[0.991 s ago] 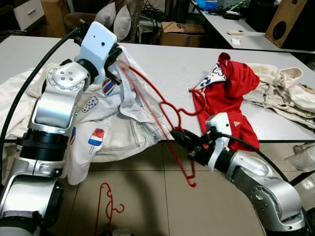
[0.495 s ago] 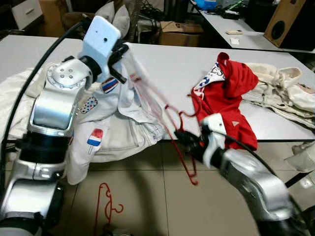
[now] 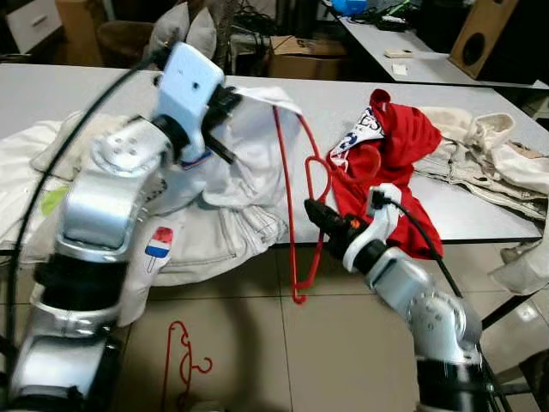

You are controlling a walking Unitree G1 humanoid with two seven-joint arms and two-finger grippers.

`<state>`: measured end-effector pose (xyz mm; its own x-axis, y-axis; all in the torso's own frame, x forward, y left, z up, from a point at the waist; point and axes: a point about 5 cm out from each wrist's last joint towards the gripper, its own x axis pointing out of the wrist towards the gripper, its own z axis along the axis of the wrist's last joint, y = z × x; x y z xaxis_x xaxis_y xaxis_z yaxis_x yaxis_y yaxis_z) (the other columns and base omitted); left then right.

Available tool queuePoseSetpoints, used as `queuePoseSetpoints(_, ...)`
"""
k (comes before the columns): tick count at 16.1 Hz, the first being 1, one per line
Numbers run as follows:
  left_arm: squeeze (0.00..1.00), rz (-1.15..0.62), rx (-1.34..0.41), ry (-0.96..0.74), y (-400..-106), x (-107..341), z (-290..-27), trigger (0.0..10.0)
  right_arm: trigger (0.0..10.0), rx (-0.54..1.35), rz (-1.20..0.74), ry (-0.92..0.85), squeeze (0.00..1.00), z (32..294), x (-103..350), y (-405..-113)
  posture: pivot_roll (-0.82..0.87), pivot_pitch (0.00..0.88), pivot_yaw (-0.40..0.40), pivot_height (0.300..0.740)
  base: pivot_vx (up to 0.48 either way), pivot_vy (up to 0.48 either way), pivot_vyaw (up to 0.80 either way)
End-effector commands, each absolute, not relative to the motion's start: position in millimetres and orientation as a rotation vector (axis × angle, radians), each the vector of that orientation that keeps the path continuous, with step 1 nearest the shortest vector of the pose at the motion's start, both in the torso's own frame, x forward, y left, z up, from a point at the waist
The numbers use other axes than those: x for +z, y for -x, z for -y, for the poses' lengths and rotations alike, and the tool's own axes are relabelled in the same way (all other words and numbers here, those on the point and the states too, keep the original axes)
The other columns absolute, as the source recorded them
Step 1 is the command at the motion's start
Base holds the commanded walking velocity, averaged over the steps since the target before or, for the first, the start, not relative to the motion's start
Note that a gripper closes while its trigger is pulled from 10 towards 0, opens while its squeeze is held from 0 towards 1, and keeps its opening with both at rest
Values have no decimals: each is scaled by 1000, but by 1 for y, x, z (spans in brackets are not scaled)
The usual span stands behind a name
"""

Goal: Hang hanger

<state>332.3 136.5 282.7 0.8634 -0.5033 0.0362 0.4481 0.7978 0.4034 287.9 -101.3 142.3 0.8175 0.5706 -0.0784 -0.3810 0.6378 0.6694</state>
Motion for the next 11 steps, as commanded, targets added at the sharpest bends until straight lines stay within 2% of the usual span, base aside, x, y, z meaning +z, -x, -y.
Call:
queuePoseSetpoints(1,0,196,-492,-391,-331,291,-132,0,10000,601,-345,-691,0,97,139,-285,116,0,-90,740,0,0,0)
queuePoseSetpoints(5,0,253,-438,-412,-334,303,-136,0,10000,660,-445,-618,0,89,128,-278,117,0,-90,740,0,0,0)
queuePoseSetpoints(11,0,226,-537,-451,-326,297,-130,0,10000,763,-444,-648,0,75,137,-285,138,0,-98,740,0,0,0)
